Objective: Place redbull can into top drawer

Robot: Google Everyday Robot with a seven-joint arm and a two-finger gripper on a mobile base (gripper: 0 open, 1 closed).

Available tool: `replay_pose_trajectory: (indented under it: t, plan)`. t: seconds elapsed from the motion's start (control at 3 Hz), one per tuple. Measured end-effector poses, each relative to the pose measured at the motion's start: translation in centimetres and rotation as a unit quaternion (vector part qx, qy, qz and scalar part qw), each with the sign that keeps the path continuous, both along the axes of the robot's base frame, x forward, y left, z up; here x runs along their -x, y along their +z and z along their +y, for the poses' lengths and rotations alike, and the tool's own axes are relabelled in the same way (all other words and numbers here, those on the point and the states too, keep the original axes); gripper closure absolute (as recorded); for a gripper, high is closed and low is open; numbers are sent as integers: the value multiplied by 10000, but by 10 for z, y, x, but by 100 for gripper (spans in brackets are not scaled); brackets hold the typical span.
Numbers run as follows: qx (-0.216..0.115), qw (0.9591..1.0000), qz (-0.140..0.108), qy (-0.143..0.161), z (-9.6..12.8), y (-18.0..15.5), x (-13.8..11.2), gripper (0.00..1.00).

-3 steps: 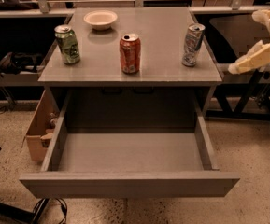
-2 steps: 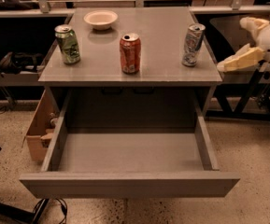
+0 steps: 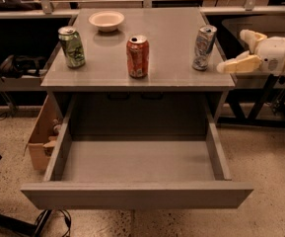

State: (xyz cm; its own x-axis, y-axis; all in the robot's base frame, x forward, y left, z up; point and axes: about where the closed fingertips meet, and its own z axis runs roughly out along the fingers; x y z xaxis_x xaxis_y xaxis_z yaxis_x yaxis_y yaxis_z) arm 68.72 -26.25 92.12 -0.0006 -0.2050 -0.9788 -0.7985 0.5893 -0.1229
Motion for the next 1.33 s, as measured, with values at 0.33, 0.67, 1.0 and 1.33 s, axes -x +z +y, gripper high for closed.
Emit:
replay_pose_trajectory:
  t: [0.33,0.67,1.0,1.33]
  plan:
    - [-224,9997,-3,51,7,-2,-20,0]
    - [-121,9998,50,126,20,7,-38,0]
    - [-57,9996,171,207,36,7,-53,0]
    - [-259,9988,215,349,57,-8,-66,3]
